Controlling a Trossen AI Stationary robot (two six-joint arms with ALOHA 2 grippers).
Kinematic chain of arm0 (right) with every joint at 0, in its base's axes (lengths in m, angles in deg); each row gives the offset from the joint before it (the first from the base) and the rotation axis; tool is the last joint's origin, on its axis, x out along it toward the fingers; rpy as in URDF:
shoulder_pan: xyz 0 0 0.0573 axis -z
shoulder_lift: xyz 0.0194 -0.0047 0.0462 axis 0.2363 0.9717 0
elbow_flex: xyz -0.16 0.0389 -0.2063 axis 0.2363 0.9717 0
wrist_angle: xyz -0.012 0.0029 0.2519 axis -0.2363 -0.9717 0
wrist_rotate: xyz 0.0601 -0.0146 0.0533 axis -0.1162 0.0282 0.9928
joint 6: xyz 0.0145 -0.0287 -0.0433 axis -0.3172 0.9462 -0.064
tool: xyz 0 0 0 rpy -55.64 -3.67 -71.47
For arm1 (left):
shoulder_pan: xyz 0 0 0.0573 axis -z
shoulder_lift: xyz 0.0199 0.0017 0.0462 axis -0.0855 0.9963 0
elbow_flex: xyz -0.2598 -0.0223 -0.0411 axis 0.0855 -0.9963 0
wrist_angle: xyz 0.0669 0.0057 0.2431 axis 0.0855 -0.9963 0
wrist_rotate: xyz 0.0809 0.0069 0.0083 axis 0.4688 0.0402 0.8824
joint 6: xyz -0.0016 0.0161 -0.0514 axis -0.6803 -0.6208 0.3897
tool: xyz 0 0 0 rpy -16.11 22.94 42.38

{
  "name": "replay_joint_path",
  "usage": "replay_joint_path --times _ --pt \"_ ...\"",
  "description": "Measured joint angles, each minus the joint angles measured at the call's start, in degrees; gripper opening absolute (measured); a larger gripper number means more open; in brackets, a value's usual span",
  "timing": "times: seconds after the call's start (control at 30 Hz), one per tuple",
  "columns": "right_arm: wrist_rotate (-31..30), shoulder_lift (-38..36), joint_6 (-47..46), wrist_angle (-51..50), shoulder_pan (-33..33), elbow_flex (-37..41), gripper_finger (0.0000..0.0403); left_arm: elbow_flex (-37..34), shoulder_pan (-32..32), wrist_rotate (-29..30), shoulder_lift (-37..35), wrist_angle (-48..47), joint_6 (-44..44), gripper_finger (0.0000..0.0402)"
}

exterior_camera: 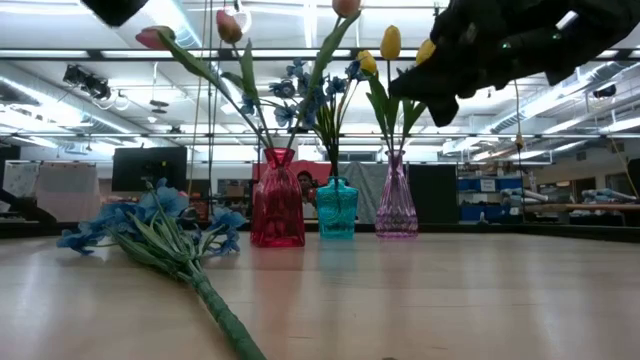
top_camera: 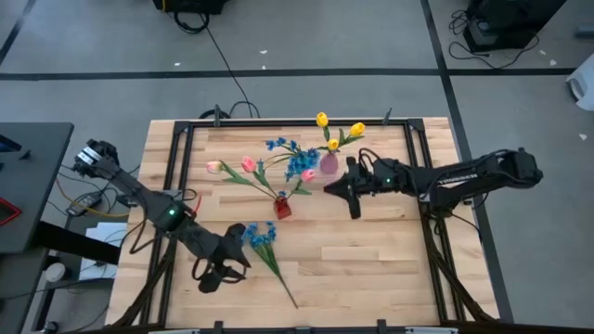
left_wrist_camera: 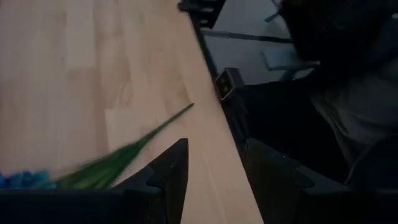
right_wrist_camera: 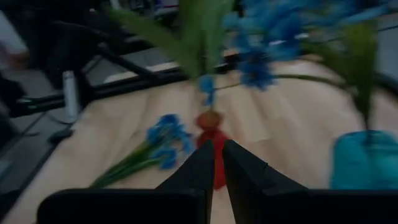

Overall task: Sort flowers into vase by color
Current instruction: Put the blue bouquet into the blue vase

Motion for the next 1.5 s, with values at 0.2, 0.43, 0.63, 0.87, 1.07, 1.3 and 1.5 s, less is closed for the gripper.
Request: replay_joint_path --times 0.2,0.43,0.63,0.87,1.07,1.3,1.5 --pt "-7.2 0.0 -5.1 0.5 -8.7 0.0 0.0048 0.0 2.3 0.4 3.1 -0.8 4.3 0.0165" --pt "-17.1 2.2 -13.7 2.7 -20.0 -0.1 0.0048 0.0 7.9 9.7 4.3 0.8 -5.3 0.0165" --pt "-23.4 13.6 -22.9 2.9 -27.1 -5.9 0.0038 0.0 11.1 17.8 -0.5 2.7 -13.4 0.0165" --pt "-23.9 29.9 -24.7 -4.3 -30.3 -22.6 0.0021 0.0 13.5 29.0 -5.6 2.6 -15.5 0.0165" --pt "-25.6 40.6 -28.4 -24.4 -31.1 -38.8 0.0009 0.0 15.6 44.1 -6.3 2.0 -12.0 0.0165" --pt "-22.6 49.2 -26.9 -30.6 -31.2 -49.8 0.0020 0.0 15.7 49.0 -6.3 0.9 -9.9 0.0165" --pt "-19.9 52.9 -27.3 -31.4 -31.2 -53.7 0.0044 0.0 15.7 49.3 -6.3 0.8 -11.5 0.0165"
